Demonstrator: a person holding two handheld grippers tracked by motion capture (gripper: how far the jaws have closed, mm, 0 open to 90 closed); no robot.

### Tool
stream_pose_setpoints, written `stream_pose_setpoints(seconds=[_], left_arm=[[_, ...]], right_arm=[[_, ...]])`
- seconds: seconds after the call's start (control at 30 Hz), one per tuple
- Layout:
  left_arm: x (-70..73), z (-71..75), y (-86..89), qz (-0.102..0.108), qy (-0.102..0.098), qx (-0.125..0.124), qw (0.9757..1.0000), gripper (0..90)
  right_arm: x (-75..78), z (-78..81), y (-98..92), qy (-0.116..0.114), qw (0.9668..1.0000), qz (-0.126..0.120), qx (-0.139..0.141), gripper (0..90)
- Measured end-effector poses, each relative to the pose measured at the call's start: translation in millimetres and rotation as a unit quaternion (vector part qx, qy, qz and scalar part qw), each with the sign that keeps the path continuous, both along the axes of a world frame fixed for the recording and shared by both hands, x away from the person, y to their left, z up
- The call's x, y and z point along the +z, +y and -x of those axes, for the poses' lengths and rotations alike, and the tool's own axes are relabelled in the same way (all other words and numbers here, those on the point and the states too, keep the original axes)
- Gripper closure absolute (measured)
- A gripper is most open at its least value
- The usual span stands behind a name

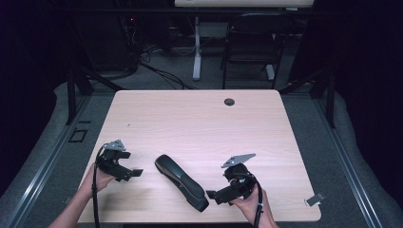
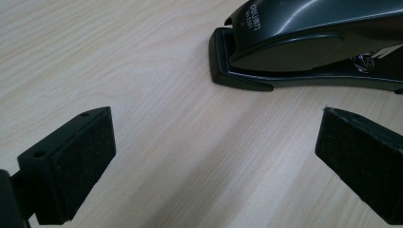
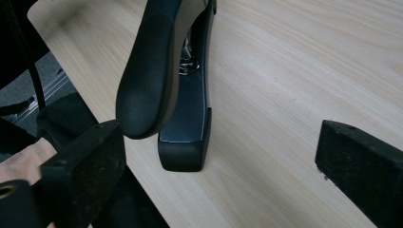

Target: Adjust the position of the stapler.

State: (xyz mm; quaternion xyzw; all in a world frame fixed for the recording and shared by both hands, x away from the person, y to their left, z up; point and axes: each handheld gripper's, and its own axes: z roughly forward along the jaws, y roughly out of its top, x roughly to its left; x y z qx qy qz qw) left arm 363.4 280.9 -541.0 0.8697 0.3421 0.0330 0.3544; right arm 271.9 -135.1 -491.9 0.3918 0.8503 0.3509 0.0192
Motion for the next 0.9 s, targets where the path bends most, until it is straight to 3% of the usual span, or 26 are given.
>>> stream_pose_setpoints(seconds=[0.17,0.63,0.9], left_arm=[[-0.4,-0.4,0.2,-0.001,0.002,0.0,1.0,0.0],[-1.2,-0.6,-1.0,-0.004,0.001,0.001,1.0,0.0],[-0.4,-1.2,-1.8,-0.005,-0.001,0.001,1.0,0.0]], right_arm=[[-1.9,1.5,13.5,0.011,0.9996,0.003,0.024,10.5],[-2.7,5.1,34.7,0.017,0.9988,0.006,0.046,36.1],[-4.7,7.6,49.8,0.009,0.998,0.026,0.057,46.0]])
